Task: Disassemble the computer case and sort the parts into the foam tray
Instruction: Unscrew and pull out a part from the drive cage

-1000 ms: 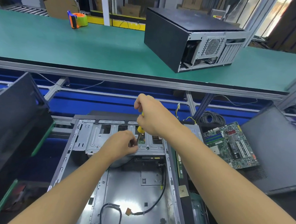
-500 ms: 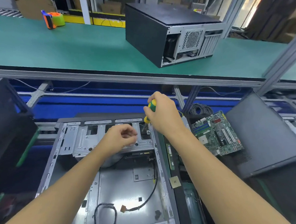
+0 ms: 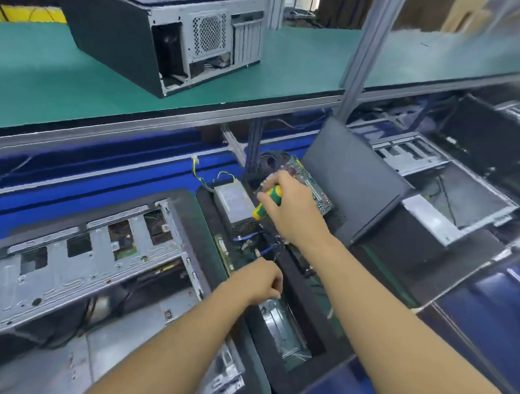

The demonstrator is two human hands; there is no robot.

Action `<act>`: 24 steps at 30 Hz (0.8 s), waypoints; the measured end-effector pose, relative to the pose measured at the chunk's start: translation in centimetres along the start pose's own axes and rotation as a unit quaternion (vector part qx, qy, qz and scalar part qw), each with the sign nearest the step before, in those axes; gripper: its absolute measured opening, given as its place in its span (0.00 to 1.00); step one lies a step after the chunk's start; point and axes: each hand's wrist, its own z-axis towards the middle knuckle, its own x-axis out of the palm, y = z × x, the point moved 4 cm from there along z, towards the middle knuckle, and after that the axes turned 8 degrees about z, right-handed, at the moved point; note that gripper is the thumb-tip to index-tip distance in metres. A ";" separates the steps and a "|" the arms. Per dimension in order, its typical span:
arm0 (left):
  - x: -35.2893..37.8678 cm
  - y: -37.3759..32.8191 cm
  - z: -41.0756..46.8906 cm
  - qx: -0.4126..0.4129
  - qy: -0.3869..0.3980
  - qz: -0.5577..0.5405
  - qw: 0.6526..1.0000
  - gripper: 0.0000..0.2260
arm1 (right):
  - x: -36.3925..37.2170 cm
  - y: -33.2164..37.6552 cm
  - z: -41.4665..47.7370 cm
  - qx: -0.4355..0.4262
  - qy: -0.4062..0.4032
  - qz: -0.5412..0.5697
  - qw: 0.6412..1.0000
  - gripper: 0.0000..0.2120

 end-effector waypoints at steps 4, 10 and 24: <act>3.6 -0.9 2.7 -0.040 0.078 0.051 0.995 0.09 | -1.3 -3.9 -2.3 0.028 0.023 -0.033 0.999 0.07; 3.7 -2.0 4.2 -0.046 0.115 0.083 0.989 0.10 | -2.3 -7.3 -3.9 0.073 0.017 -0.044 0.996 0.07; -3.7 2.4 -1.6 -0.131 -0.054 0.064 0.988 0.10 | -0.4 -1.6 -1.5 0.002 -0.069 0.090 0.993 0.12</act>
